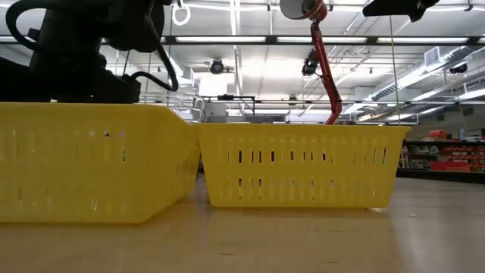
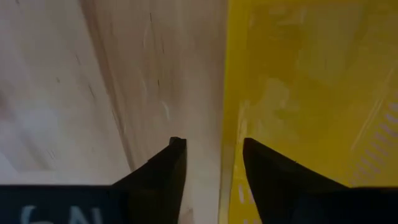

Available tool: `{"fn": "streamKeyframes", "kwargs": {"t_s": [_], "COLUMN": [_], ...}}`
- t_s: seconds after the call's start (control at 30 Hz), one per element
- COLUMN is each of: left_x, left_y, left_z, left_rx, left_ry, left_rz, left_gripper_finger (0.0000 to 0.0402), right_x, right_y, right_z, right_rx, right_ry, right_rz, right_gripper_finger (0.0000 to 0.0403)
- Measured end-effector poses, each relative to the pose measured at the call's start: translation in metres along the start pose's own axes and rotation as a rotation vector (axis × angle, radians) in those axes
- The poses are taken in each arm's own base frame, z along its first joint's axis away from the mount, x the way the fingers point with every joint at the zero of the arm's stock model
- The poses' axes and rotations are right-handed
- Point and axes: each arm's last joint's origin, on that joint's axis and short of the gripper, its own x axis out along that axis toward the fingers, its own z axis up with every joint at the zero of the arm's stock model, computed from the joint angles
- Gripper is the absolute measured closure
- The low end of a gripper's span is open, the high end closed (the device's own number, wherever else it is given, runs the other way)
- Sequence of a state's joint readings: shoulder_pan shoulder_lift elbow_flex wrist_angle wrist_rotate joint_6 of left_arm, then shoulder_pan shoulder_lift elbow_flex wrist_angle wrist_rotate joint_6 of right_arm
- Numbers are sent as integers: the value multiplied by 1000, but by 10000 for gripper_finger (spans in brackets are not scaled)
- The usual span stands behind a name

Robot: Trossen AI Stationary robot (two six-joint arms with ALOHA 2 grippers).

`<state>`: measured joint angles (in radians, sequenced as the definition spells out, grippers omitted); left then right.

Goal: Stack baskets by color
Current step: Stack the left yellow bin on the center yellow bin

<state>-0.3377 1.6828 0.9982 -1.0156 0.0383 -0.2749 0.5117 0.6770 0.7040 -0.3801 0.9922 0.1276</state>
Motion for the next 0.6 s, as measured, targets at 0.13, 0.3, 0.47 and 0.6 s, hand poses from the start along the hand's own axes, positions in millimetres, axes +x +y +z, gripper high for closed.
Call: {"fn": "streamKeyframes", "kwargs": {"t_s": [0.13,0.3,0.47,0.6], "left_x": [1,-2,-19,-42], "left_y": [0,0,0,0], "left_z": [0,1,2,1], "left_rx": [32,58,75,111], "left_ry": [-5,-2,23,72], "left_rz": [2,7,28,86], "left_gripper_finger": [285,369,391,394], "right_x": [0,1,2,2], "right_y": [1,0,0,1], "right_z": [0,0,0,0], "right_rx": [0,-2,-2,-6], "right_ry": [0,1,2,5], "right_rz": [0,-8,-11,-11], "right_gripper_finger": [394,394,394,394]}}
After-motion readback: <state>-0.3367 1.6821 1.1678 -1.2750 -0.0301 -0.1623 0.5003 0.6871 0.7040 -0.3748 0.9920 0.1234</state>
